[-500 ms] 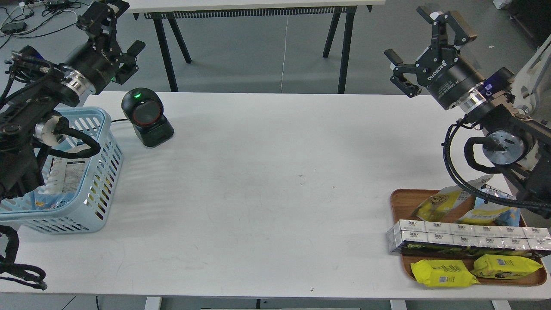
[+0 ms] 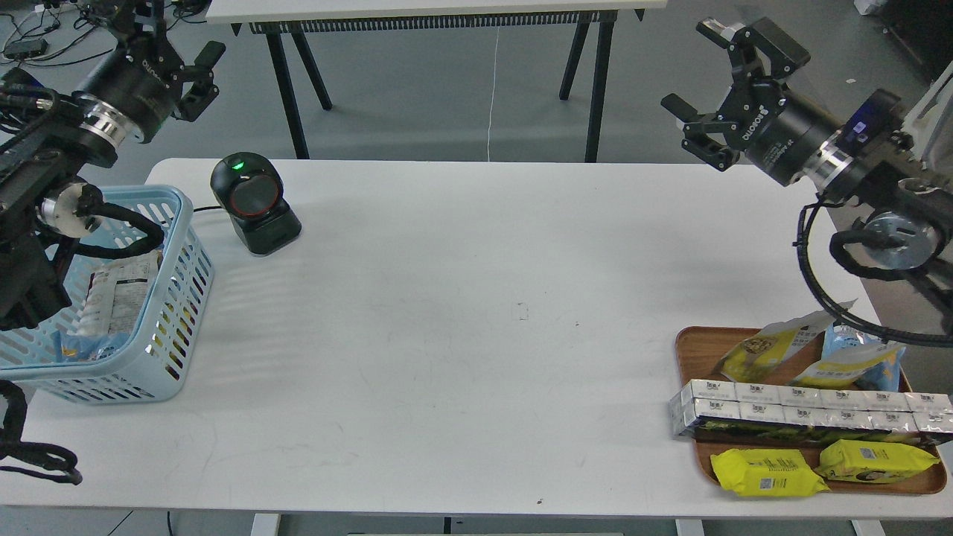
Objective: Scan snack and place in basket
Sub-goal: 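Move the right gripper down toward the yellow snack packet on the tray, then grasp the yellow snack packet on the tray with the right gripper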
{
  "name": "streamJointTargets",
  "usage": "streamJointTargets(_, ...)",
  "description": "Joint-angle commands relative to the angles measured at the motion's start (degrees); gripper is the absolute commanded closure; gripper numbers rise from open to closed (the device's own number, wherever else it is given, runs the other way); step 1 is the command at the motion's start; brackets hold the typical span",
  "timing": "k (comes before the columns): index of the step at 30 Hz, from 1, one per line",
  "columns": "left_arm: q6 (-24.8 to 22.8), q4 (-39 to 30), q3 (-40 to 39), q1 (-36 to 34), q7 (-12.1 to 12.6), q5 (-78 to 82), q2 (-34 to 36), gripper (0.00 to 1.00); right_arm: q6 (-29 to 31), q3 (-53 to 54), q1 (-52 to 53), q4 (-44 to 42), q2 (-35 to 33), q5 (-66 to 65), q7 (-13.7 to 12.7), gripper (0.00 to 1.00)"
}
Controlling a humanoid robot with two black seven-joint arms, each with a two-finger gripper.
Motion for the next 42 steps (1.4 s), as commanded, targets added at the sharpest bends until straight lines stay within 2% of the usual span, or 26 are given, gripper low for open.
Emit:
streamJointTargets(1,0.0,-0.2,-1.2,-2.1,0.0,0.1,-0.9,0.00,0.0,-8.2,7.8,4.8,-5.9,-9.6,0.0,0.00)
streamJointTargets(5,0.0,-1.1,-1.2,-3.2,0.0,0.1,-2.8,0.00,0.0,-13.7,13.4,15.9,-13.5,-21.3,0.0,0.00)
streamJointTargets(10,0.0,-4.0,-0.2,-3.0,0.0,0.2,-3.1,0.00,0.0,-17.1,18.6,29.4,-20.3,-46.7,0.0,0.00)
streamJointTargets(17,0.0,-4.0,-0.3,-2.9,0.0,0.2,-2.8,0.00,0.0,-17.3,19.5,36.9,-25.5,-77.2,0.0,0.00)
streamJointTargets(23,0.0,-4.0,-0.2,-2.9,0.0,0.2,-3.0,0.00,0.0,-16.9,19.5,44.0,-30.2,-92.7,0.0,0.00)
streamJointTargets(29,0.0,-4.0,-0.2,-2.7,0.0,0.2,-2.9,0.00,0.0,-17.2,18.7,46.0,-32.0,-102.6,0.0,0.00)
streamJointTargets(42,0.0,-3.4,-0.2,-2.6,0.0,0.5,-2.5,0.00,0.0,-17.5,12.2,45.5,-31.7,-102.8,0.0,0.00)
